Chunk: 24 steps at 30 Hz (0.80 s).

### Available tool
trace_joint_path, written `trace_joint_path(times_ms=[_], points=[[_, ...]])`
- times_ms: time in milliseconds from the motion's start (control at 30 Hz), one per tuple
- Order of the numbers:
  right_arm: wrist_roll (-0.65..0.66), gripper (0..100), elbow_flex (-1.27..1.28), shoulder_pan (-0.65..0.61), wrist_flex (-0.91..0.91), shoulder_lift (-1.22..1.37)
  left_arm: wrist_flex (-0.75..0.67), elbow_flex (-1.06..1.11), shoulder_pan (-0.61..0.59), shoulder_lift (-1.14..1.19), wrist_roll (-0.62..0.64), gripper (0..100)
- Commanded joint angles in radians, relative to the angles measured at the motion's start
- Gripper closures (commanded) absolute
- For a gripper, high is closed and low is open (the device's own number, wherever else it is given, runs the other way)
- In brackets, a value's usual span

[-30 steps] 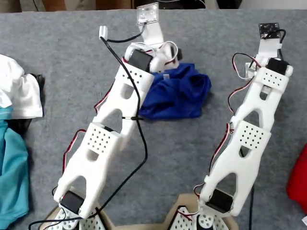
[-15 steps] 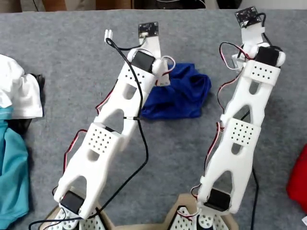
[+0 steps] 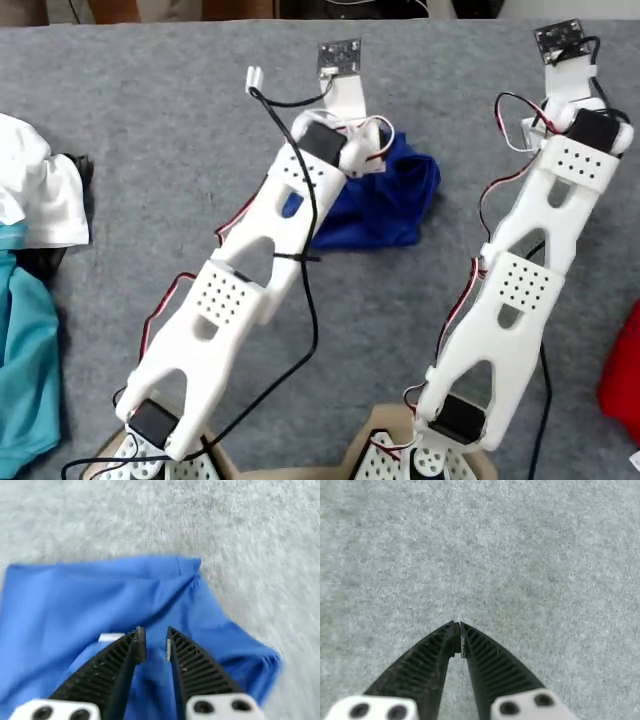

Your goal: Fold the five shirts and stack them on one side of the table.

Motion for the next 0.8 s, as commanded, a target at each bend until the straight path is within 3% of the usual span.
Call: trace_joint_path(times_ms=[0,300,567,767], points=[[0.003,98.5,-0.044,0.013,-0.035,0.008,-0.117,0.014,0.018,0.028,0.003,92],[0.003,98.5,-0.045,0.013,-0.051,0.018,-0.058,-0.005,0.092,0.079,0.000,94],[0.003,98.5,-0.045,0.015,-0.051,0.016,0.318,-0.175,0.146,0.036,-0.005,98],[0.003,98.5,-0.045,0.022,-0.051,0.016,0.462,-0.267,0.155,0.035,-0.005,98]])
